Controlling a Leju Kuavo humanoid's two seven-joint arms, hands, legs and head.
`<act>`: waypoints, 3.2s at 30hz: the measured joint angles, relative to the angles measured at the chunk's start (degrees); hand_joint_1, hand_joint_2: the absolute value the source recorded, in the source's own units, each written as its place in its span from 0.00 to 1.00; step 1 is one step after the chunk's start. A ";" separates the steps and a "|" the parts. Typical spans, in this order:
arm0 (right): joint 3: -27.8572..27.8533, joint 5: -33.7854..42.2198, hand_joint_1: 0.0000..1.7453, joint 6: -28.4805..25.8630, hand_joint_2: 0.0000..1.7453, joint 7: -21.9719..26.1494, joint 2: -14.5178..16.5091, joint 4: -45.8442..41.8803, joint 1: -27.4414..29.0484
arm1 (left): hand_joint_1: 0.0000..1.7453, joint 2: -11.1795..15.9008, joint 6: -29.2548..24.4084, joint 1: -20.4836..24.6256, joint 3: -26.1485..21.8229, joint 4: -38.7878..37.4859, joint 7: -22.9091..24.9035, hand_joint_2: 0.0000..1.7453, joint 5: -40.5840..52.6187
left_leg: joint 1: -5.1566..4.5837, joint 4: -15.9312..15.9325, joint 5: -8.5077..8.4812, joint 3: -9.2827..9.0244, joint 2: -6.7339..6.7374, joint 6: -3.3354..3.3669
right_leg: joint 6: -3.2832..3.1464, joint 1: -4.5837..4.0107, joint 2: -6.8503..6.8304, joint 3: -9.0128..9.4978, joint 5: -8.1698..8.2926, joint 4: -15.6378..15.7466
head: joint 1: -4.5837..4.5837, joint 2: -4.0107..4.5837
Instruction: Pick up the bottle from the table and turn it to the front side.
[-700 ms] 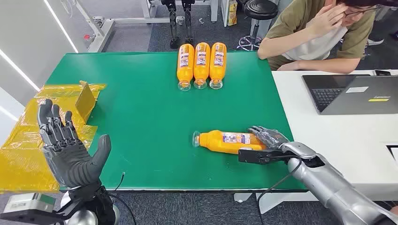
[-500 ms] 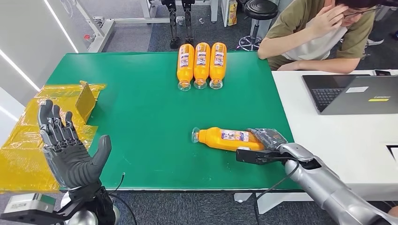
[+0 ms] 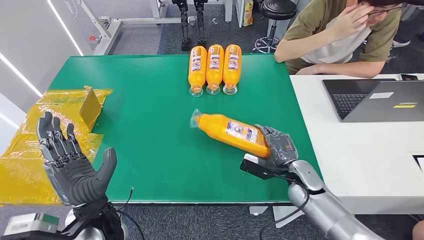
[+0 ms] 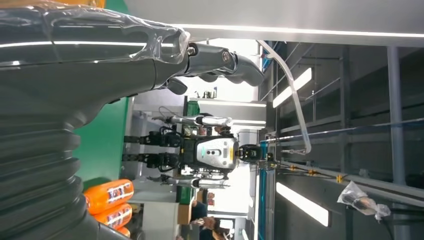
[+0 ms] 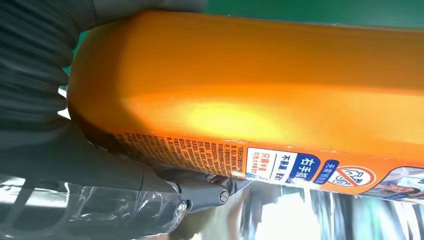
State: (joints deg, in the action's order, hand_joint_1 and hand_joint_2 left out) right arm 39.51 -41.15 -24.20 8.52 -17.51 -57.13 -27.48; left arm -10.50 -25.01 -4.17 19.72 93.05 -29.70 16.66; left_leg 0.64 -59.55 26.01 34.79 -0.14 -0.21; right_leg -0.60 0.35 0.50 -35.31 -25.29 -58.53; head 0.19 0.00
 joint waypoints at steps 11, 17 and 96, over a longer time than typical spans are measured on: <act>-11.14 11.60 1.00 -14.20 1.00 17.05 14.45 -13.88 11.44 | 0.00 -0.62 13.13 1.56 2.98 -3.56 1.42 1.00 -9.59 | -0.02 0.05 0.02 0.03 -0.13 -0.03 | -0.05 -0.02 -0.14 -0.02 -0.15 0.05 | 0.01 0.00; -11.55 11.54 1.00 -13.56 1.00 11.42 15.79 -17.06 15.35 | 0.00 0.13 25.52 2.59 6.07 -4.57 1.05 1.00 -14.13 | -0.03 0.03 0.03 0.08 -0.15 -0.02 | -0.01 0.00 -0.16 -0.01 -0.16 0.07 | 0.01 0.00; -3.00 -17.37 0.00 1.17 1.00 4.17 14.86 -27.01 20.15 | 1.00 0.32 24.13 1.72 4.80 -6.56 3.79 1.00 -6.97 | -0.02 0.06 0.04 0.11 -0.13 -0.02 | -0.02 0.00 -0.15 -0.05 -0.17 0.06 | 0.01 0.00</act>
State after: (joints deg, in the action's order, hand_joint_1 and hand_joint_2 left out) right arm 36.51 -58.52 -23.03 12.70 -2.66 -84.14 -7.33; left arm -10.18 -0.89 -2.45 24.52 86.49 -25.91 9.69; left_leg 0.63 -59.50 26.05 34.90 -0.27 -0.23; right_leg -0.62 0.36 0.35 -35.36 -25.45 -58.47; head 0.19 0.00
